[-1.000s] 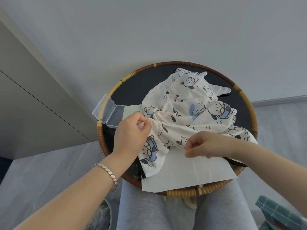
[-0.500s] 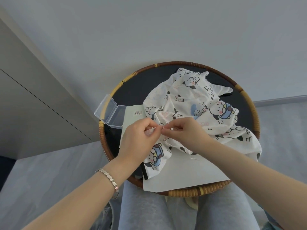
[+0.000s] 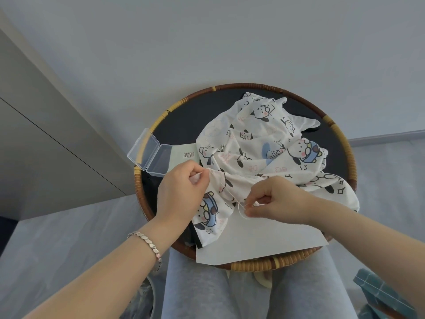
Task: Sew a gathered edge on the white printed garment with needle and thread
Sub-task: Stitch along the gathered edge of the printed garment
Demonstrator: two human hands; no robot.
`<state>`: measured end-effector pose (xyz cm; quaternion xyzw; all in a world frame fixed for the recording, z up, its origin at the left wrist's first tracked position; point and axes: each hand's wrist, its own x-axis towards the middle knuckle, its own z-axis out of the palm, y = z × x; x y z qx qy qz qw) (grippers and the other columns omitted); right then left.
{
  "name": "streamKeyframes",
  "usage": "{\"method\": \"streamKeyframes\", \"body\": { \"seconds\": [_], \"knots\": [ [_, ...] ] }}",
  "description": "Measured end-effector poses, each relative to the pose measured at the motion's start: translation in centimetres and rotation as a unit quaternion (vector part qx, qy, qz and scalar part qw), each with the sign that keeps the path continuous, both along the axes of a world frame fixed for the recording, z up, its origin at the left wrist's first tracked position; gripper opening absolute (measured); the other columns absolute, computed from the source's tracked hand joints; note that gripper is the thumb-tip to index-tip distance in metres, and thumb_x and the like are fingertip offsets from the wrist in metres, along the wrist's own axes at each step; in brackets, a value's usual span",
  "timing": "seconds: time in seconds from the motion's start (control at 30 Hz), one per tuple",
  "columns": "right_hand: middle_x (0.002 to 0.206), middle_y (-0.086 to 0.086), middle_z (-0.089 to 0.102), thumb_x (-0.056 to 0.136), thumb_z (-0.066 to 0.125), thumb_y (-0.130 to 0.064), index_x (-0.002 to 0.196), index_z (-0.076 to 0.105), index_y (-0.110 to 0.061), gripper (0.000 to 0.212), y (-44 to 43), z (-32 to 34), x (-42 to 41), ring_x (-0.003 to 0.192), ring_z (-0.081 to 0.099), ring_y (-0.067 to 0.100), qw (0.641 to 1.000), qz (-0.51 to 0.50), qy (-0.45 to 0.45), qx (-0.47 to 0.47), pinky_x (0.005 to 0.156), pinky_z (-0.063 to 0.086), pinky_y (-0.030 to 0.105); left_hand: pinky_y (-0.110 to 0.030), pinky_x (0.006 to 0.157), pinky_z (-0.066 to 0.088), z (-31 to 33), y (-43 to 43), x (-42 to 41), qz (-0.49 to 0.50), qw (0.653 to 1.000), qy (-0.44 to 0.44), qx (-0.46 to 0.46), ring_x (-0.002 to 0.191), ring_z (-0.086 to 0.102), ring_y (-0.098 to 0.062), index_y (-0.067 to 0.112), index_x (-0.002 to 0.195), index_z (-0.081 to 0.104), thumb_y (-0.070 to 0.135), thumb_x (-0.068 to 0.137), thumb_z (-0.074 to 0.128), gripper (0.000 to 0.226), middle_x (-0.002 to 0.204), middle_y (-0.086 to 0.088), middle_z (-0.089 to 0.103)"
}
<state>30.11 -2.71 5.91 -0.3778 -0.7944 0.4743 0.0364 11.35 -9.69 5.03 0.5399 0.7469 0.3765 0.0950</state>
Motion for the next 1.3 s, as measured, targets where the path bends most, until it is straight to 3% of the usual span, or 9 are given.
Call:
{"method": "streamKeyframes", "body": {
  "seconds": [0.13, 0.23, 0.4, 0.53, 0.63, 0.9, 1.03, 1.17, 1.3],
  "knots": [
    [0.085, 0.016, 0.065, 0.074, 0.072, -0.026, 0.06, 0.066, -0.038, 0.019, 0.5, 0.2, 0.4, 0.065, 0.047, 0.014, 1.0, 0.02, 0.001, -0.004, 0.064, 0.041, 0.026, -0.032, 0.059, 0.051, 0.2, 0.2, 0.0, 0.019, 1.0, -0.022, -0.007, 0.068, 0.06, -0.013, 0.013, 0.074, 0.061, 0.023, 0.087, 0.06, 0.016, 0.067, 0.002, 0.062],
    [0.079, -0.004, 0.066, 0.076, 0.071, -0.024, 0.065, 0.064, -0.039, 0.02, 0.8, 0.6, 0.5, 0.071, 0.054, 0.009, 0.998, 0.058, -0.019, 0.003, 0.07, 0.046, 0.025, -0.03, 0.058, 0.05, 0.2, 0.2, 0.0, 0.025, 0.999, -0.025, -0.022, 0.067, 0.059, -0.014, 0.013, 0.075, 0.061, 0.023, 0.087, 0.06, 0.016, 0.067, 0.001, 0.062],
    [0.066, -0.006, 0.061, 0.077, 0.07, -0.021, 0.069, 0.068, -0.032, 0.013, 1.3, 1.3, 0.4, 0.055, 0.044, 0.002, 0.996, 0.078, -0.019, 0.026, 0.058, 0.036, 0.014, -0.023, 0.057, 0.048, -0.1, 0.5, 0.1, 0.028, 0.998, -0.041, -0.032, 0.068, 0.059, -0.011, 0.014, 0.078, 0.061, 0.025, 0.088, 0.059, 0.014, 0.07, 0.002, 0.062],
    [0.055, -0.011, 0.032, 0.078, 0.066, -0.008, 0.098, 0.065, -0.033, 0.032, 3.1, 1.0, 0.2, 0.046, 0.033, 0.003, 0.998, -0.022, 0.026, 0.058, 0.058, 0.033, 0.014, -0.005, 0.063, 0.042, 0.2, 0.2, 0.0, -0.065, 0.997, -0.05, -0.001, 0.073, 0.056, 0.006, 0.017, 0.081, 0.063, 0.023, 0.086, 0.062, 0.008, 0.069, 0.02, 0.056],
    [0.06, -0.009, 0.031, 0.082, 0.067, -0.017, 0.115, 0.059, -0.027, 0.035, 3.4, 0.2, -0.4, 0.047, 0.034, 0.002, 0.997, -0.06, 0.035, 0.02, 0.059, 0.033, 0.015, -0.01, 0.07, 0.044, 0.1, -0.2, -0.3, -0.145, 0.989, -0.011, 0.04, 0.081, 0.056, 0.003, 0.02, 0.086, 0.062, 0.035, 0.086, 0.057, 0.017, 0.076, 0.017, 0.058],
    [0.054, -0.007, 0.034, 0.072, 0.075, -0.037, 0.067, 0.059, -0.028, 0.019, 3.8, -0.3, 0.5, 0.047, 0.031, 0.004, 0.996, -0.045, -0.034, 0.069, 0.054, 0.026, 0.022, -0.018, 0.068, 0.046, -0.1, -0.4, -0.7, -0.175, 0.984, 0.036, 0.016, 0.079, 0.056, -0.004, 0.019, 0.085, 0.063, 0.04, 0.086, 0.054, 0.023, 0.076, 0.013, 0.06],
    [0.051, -0.006, 0.032, 0.064, 0.081, -0.035, 0.069, 0.062, -0.021, 0.024, 5.8, 2.2, 2.4, 0.048, 0.029, 0.01, 0.979, -0.142, -0.015, 0.144, 0.049, 0.023, 0.021, -0.009, 0.063, 0.045, 0.4, 0.6, 1.1, -0.114, 0.981, -0.151, -0.048, 0.068, 0.056, 0.001, 0.022, 0.077, 0.064, 0.023, 0.083, 0.066, 0.007, 0.071, 0.006, 0.063],
    [0.053, -0.004, 0.048, 0.062, 0.081, -0.039, 0.067, 0.065, -0.018, 0.028, 7.2, 2.5, 3.6, 0.051, 0.04, 0.012, 0.974, -0.114, -0.162, 0.106, 0.052, 0.035, 0.024, -0.019, 0.069, 0.05, -0.9, 1.6, 3.2, -0.114, 0.944, -0.229, -0.21, 0.077, 0.062, -0.012, 0.021, 0.085, 0.065, 0.028, 0.084, 0.066, 0.007, 0.085, -0.002, 0.067],
    [0.08, -0.001, 0.061, 0.072, 0.075, -0.035, 0.089, 0.064, -0.016, 0.028, 6.1, -0.7, 3.8, 0.072, 0.053, 0.015, 0.944, -0.08, -0.308, 0.086, 0.061, 0.044, 0.024, -0.024, 0.071, 0.047, -3.0, 1.2, 4.3, -0.114, 0.941, -0.218, -0.233, 0.072, 0.054, -0.009, 0.018, 0.082, 0.063, 0.022, 0.084, 0.066, 0.005, 0.079, 0.001, 0.062]
  ]
}}
